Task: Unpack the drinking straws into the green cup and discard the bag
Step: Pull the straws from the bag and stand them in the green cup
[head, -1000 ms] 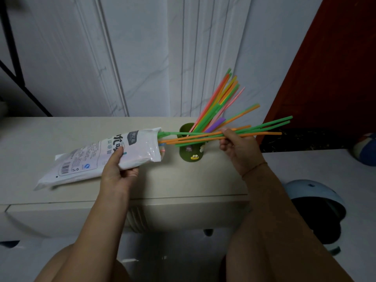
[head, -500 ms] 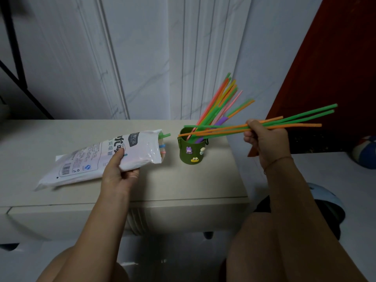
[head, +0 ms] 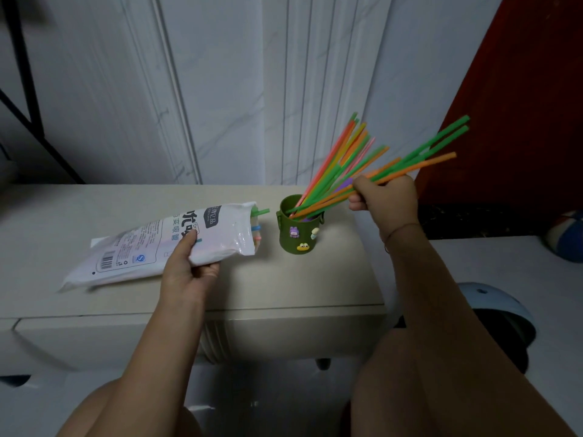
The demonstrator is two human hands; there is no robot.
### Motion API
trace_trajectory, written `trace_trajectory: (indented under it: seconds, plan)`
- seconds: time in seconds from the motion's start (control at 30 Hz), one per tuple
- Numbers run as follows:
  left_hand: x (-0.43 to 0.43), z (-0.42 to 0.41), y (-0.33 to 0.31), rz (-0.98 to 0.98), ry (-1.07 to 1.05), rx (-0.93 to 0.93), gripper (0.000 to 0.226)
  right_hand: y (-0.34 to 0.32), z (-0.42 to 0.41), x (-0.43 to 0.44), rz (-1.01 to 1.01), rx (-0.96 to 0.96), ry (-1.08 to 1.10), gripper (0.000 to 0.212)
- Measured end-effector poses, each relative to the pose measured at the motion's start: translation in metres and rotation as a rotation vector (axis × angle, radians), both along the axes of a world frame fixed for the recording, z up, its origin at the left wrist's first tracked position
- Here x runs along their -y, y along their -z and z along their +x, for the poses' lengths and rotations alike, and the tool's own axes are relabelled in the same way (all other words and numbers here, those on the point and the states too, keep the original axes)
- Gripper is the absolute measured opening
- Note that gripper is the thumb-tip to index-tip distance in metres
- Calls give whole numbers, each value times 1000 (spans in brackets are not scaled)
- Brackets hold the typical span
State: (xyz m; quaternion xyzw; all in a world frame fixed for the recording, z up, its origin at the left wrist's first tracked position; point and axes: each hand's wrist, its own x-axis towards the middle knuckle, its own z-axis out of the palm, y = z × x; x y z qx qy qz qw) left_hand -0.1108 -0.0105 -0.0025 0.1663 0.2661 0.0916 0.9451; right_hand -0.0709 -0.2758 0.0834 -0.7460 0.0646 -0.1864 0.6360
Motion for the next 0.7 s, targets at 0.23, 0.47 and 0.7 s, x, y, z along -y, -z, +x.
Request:
trace_trajectory:
  seconds: [0.23, 0.47, 0.7]
  plan:
    - [2, 1, 1, 13, 8, -16, 23, 19, 13, -21, 27, -113, -127, 18]
    - [5, 0, 3, 5, 10, -12, 25, 35, 12, -28, 243, -137, -203, 27]
    - [13, 0, -1, 0, 26, -7, 22, 45, 13, -19, 165, -13, -33, 11]
